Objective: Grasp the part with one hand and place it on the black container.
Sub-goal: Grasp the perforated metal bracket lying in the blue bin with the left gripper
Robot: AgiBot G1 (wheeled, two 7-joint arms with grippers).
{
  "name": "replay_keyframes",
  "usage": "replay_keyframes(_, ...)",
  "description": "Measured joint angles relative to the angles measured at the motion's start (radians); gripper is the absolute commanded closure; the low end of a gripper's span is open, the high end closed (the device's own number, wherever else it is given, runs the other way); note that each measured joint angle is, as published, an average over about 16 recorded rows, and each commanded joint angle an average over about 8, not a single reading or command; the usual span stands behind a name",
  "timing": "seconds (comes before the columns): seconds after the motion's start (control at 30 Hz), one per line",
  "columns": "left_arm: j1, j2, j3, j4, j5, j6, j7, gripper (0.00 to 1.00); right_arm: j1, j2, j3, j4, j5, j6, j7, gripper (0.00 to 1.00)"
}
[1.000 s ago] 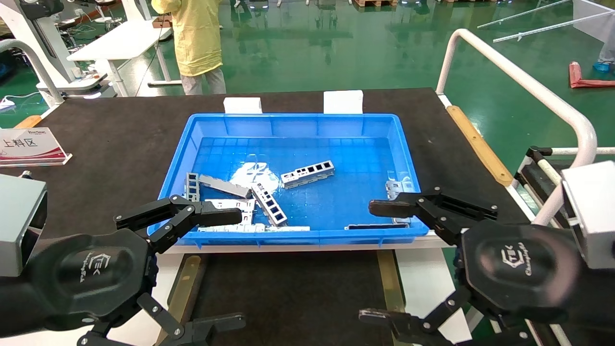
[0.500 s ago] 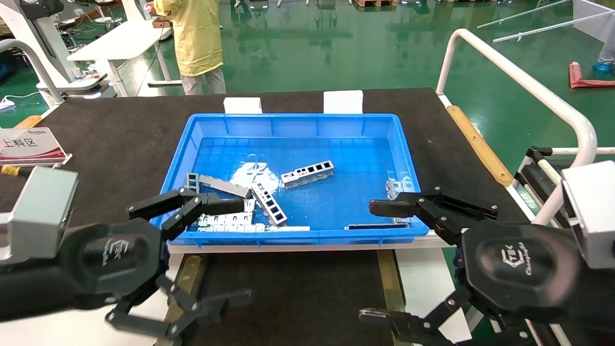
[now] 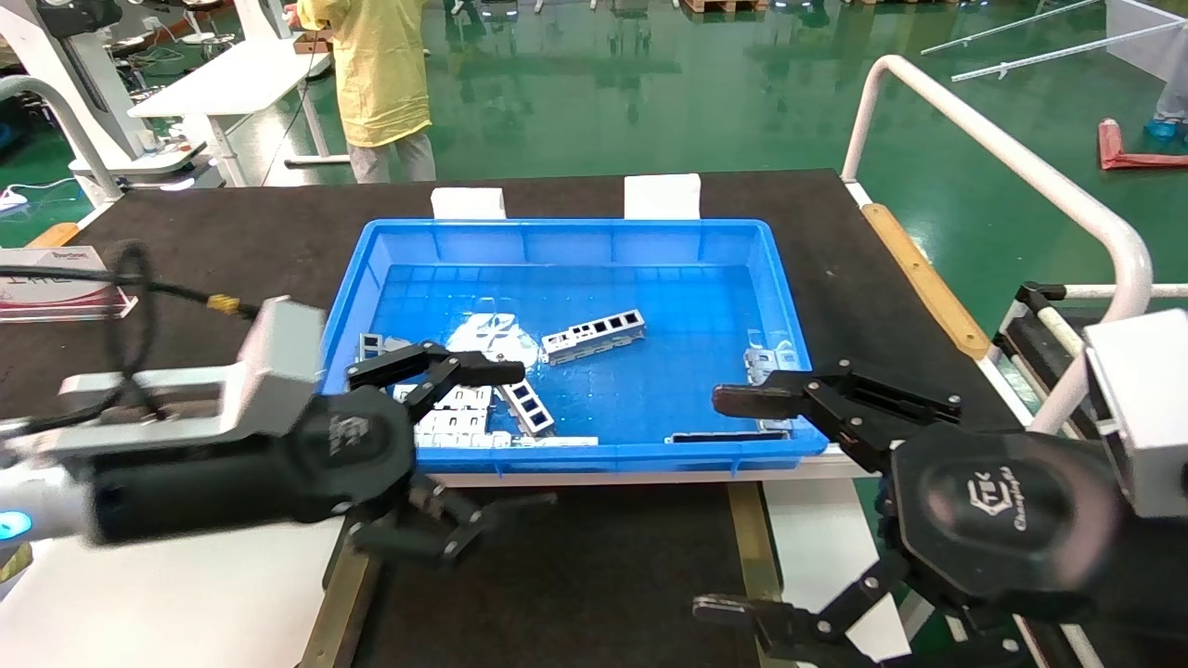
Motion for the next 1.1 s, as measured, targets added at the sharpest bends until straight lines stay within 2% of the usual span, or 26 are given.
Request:
replay_keyframes(0.47,-0.175,0.247,0.087,0.376,0.195,-0.160,0.121,0.00,0.000,0.000,0.000,0.000,0.000,0.000,0.000,0.00)
replay_keyframes(0.83,-0.309,0.429,0.112,0.718,0.266,-0.319,0.237,0.00,0.000,0.000,-0.001,0.000,0.000,0.000,0.000,0.00)
replay_keyframes(1.1,-0.367,0.517,0.126,0.885,0.295,-0.445,0.305,0.00,0.000,0.000,-0.001,0.000,0.001,0.000,0.000,0.00)
